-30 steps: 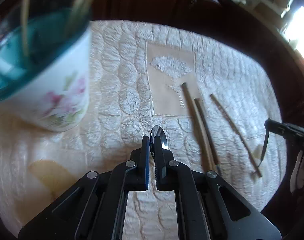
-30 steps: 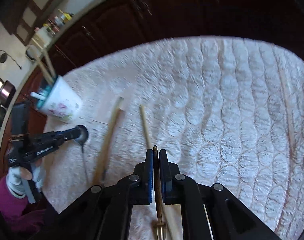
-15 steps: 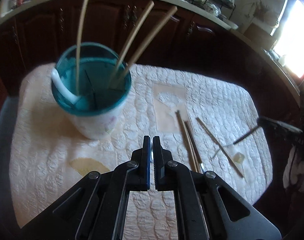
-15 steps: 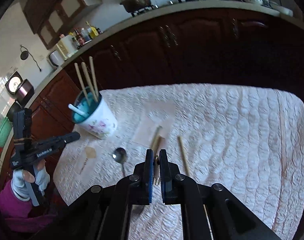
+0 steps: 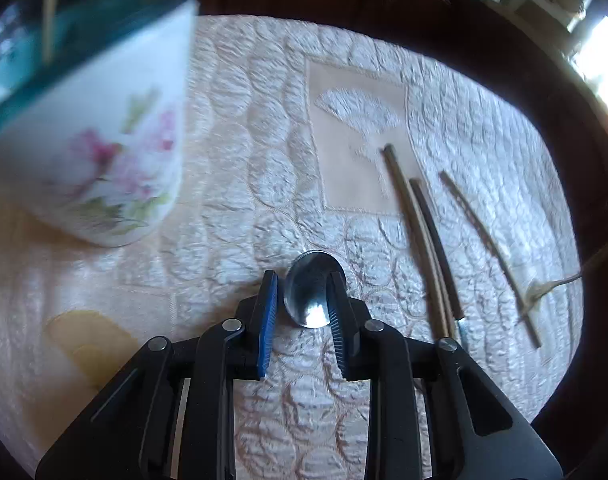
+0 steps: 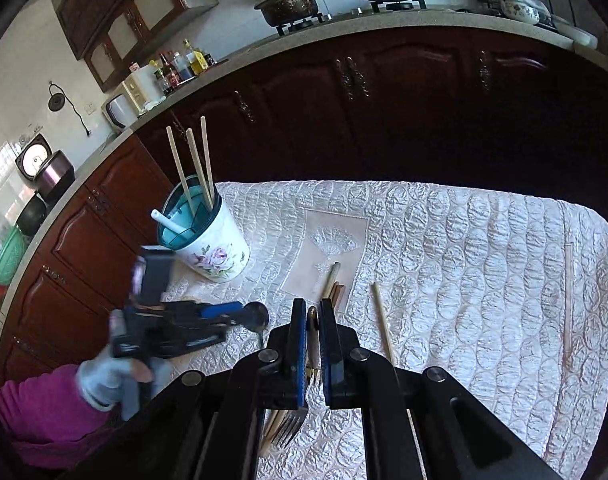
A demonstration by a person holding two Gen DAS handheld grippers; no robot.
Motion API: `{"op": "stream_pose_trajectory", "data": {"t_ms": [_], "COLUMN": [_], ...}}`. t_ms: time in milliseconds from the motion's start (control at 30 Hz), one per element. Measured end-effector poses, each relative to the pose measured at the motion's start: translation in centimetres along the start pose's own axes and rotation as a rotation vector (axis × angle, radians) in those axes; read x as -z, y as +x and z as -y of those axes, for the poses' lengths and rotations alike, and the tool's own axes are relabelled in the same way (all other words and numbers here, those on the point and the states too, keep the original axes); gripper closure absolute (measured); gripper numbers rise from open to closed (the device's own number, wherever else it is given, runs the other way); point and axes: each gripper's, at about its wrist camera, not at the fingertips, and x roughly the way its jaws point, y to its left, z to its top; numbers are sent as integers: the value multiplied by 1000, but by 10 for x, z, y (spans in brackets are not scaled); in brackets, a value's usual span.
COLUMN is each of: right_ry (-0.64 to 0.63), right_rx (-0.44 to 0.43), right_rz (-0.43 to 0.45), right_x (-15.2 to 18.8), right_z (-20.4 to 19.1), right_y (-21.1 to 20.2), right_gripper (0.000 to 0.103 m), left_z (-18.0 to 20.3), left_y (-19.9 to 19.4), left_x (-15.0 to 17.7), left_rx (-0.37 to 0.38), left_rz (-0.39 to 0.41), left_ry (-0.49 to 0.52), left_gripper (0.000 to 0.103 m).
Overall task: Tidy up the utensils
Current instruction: 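Lift the spoon with the left gripper while the right gripper carries the fork toward the holder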
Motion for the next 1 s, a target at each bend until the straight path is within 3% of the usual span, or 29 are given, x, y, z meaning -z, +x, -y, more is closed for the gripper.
{"op": "stream_pose_trajectory", "data": {"t_ms": [133, 400, 667, 833, 1000], "right_ry": [-2, -33, -90, -137, -192], "right_rx": [-5, -33, -85, -126, -159], "right_rz": [-3, 10, 32, 56, 90], "right_x": [-1, -11, -34, -58, -90], "right_z": [0, -14, -46, -71, -101], "right_y": [0, 1, 7, 10, 16], "right_gripper": [98, 98, 98, 98, 98], "left_z": [-2, -19, -44, -64, -80], "left_y": [-10, -80, -168, -220, -251], "left_x": [3, 17, 21, 9, -12], "left_rx": [14, 16, -31, -60, -140], "left_rz": [24, 142, 307, 409, 507], "left_ry": [-15, -50, -103, -140, -162], "left_gripper": [99, 102, 102, 102, 102]}}
